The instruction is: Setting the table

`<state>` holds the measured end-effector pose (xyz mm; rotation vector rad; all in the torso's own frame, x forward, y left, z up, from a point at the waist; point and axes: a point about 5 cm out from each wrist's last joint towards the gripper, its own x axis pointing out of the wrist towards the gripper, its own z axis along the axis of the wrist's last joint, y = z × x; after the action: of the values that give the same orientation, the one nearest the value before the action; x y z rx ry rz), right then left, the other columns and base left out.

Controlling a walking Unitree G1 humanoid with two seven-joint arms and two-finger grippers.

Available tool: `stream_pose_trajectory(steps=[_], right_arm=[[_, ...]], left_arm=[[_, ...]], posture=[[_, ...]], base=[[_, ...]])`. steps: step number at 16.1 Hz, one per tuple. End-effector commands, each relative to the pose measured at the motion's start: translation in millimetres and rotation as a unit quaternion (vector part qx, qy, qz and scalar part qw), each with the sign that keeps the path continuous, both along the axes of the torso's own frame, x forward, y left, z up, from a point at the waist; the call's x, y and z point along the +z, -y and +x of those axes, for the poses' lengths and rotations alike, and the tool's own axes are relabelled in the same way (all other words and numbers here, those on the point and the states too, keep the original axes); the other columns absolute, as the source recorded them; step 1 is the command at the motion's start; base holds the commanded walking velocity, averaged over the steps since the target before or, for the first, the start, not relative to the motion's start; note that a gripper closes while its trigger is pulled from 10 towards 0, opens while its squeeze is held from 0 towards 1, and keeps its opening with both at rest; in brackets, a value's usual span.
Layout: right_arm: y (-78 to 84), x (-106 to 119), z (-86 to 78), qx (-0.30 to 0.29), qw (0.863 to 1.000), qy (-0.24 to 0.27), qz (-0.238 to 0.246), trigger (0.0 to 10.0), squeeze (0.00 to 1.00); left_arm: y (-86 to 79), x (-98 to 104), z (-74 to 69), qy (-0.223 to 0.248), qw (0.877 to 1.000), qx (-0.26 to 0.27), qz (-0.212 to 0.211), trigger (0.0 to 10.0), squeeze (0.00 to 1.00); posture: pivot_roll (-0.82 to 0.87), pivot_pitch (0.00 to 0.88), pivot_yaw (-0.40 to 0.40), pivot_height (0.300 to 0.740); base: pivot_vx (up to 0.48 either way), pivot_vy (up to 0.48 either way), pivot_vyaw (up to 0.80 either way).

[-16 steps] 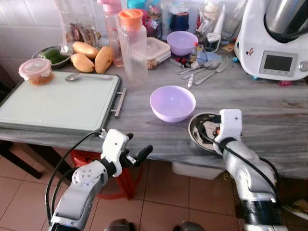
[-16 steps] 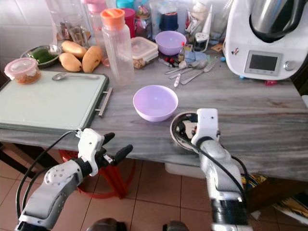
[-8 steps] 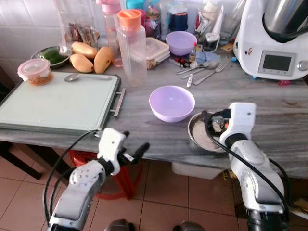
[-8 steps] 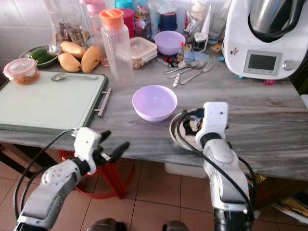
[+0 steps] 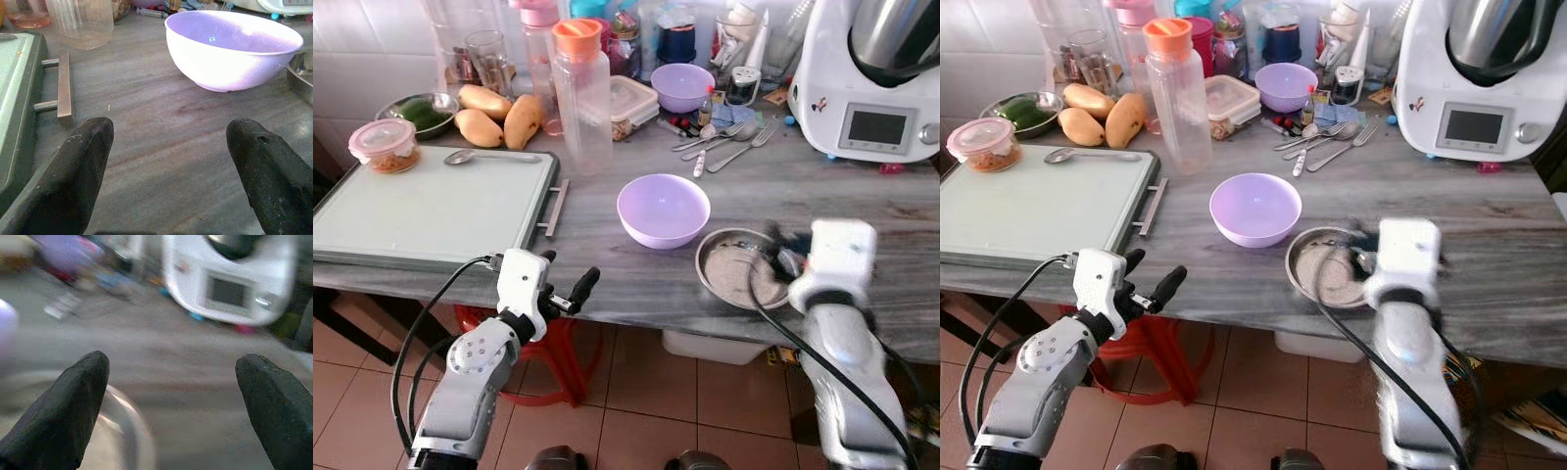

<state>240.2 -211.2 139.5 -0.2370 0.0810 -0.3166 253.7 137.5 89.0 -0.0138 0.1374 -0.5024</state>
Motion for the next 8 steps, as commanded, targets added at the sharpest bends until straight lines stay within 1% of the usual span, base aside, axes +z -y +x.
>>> stream_pose_trajectory(steps=[1, 2, 3, 4, 5, 6, 7, 8], right_arm=[[17.3, -1, -8.3, -0.057, 0.998, -0.006, -0.023, 10.0, 0.0], [22.7, -3, -11.6, -0.075, 0.997, -0.012, -0.026, 10.0, 0.0], [31.9, -8, -16.9, -0.1, 0.994, -0.027, -0.042, 10.0, 0.0], [40.5, -13, -21.2, -0.126, 0.99, -0.042, -0.044, 10.0, 0.0], [45.3, -16, -22.0, -0.14, 0.988, -0.052, -0.038, 10.0, 0.0], [45.3, -16, -22.0, -0.14, 0.988, -0.052, -0.038, 10.0, 0.0], [48.3, -18, -22.8, -0.146, 0.986, -0.063, -0.046, 10.0, 0.0], [50.9, -22, -23.2, -0.153, 0.984, -0.076, -0.042, 10.0, 0.0]], left_arm=[[-2.4, -1, 0.0, 0.002, 1.0, 0.005, 0.01, 10.0, 0.0], [-2.6, 0, -0.2, 0.003, 1.0, 0.005, 0.011, 10.0, 0.0], [-3.2, 0, -0.3, 0.003, 1.0, 0.004, 0.012, 10.0, 0.0], [-3.6, 1, -0.6, 0.003, 1.0, 0.001, 0.014, 10.0, 0.0], [-4.1, 1, -1.2, 0.002, 1.0, -0.002, 0.016, 10.0, 0.0], [-4.1, 1, -1.2, 0.002, 1.0, -0.002, 0.016, 10.0, 0.0], [-5.1, 2, -2.7, 0.002, 1.0, -0.005, 0.018, 10.0, 0.0], [-6.3, 3, -3.8, 0.002, 1.0, -0.006, 0.019, 10.0, 0.0]], posture=[[-0.06, 0.0, 0.037, 0.74], [-0.06, 0.0, 0.04, 0.74], [-0.06, 0.0, 0.046, 0.74], [-0.06, 0.0, 0.05, 0.74], [-0.06, 0.0, 0.055, 0.74], [-0.06, 0.0, 0.055, 0.74], [-0.06, 0.0, 0.058, 0.74], [-0.06, 0.0, 0.06, 0.74]], base=[[0.0, 0.0, 0.0], [0.0, 0.0, 0.0], [0.0, 0.0, 0.0], [0.0, 0.0, 0.0], [0.0, 0.0, 0.0], [0.0, 0.0, 0.0], [0.0, 0.0, 0.0], [0.0, 0.0, 0.0]])
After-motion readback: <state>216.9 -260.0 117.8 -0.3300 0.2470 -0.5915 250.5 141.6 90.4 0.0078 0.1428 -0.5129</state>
